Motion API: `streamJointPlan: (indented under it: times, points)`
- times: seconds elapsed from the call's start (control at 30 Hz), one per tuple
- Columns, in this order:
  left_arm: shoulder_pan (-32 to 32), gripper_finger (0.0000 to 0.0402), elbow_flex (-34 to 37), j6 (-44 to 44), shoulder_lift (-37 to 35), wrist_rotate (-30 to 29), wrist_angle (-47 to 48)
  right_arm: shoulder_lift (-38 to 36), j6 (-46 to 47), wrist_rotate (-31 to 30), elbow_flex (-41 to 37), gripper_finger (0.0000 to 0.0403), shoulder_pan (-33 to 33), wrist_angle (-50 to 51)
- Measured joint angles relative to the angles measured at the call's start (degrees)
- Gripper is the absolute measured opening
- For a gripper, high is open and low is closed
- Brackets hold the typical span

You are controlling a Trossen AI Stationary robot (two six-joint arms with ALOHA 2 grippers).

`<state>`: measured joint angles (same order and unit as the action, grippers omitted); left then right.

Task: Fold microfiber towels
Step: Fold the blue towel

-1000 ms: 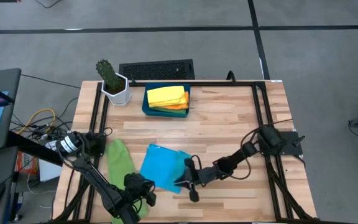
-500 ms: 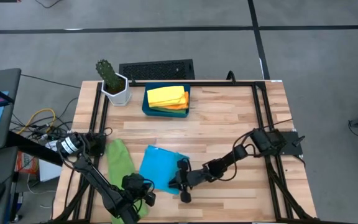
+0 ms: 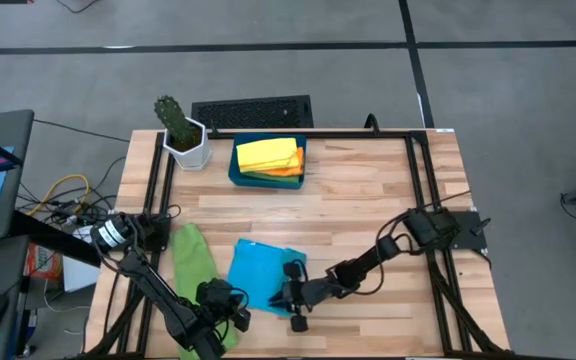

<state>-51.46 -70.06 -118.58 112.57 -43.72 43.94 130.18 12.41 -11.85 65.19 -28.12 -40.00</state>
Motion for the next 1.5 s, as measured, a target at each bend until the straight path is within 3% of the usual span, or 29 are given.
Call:
streamJointPlan:
  times: [0.23, 0.43, 0.57, 0.77, 0.93, 1.1, 1.33, 1.5]
  points:
    - [0.0, 0.0, 0.0, -3.25, -0.82, 0.21, 0.59, -0.23, 1.23, -0.35, 0.11, 0.0082, -0.29, 5.02]
    - [-0.15, 0.0, -0.04, -5.26, -5.13, 1.8, 4.67, -6.72, -2.59, -2.4, -0.28, 0.0082, -0.42, 8.66]
    - [-0.53, 0.0, -0.09, -8.64, -6.95, 6.28, 9.52, -12.75, -2.92, -4.64, -0.11, 0.0082, -0.79, 11.38]
    - [-1.57, 0.0, -0.07, -4.47, -2.94, 9.88, 2.3, -19.06, -4.84, -8.02, -0.12, 0.0082, -2.57, 16.45]
    - [-1.42, 0.0, 0.0, -5.28, 1.72, 7.34, 0.9, -19.59, -4.9, -8.58, -0.17, 0.0082, -3.73, 17.66]
    - [-1.38, 0.0, -0.26, -7.98, 4.0, 8.73, 0.01, -19.41, -2.35, -8.63, -0.11, 0.0082, -5.24, 18.89]
    - [-2.46, 0.0, -1.1, -14.23, 4.01, 9.54, 0.58, -19.29, -2.19, -11.04, -0.11, 0.0082, -6.84, 19.81]
    - [-1.93, 0.0, -4.23, -16.57, 1.49, 8.67, 7.19, -19.29, -0.46, -11.02, -0.11, 0.0082, -6.75, 20.4]
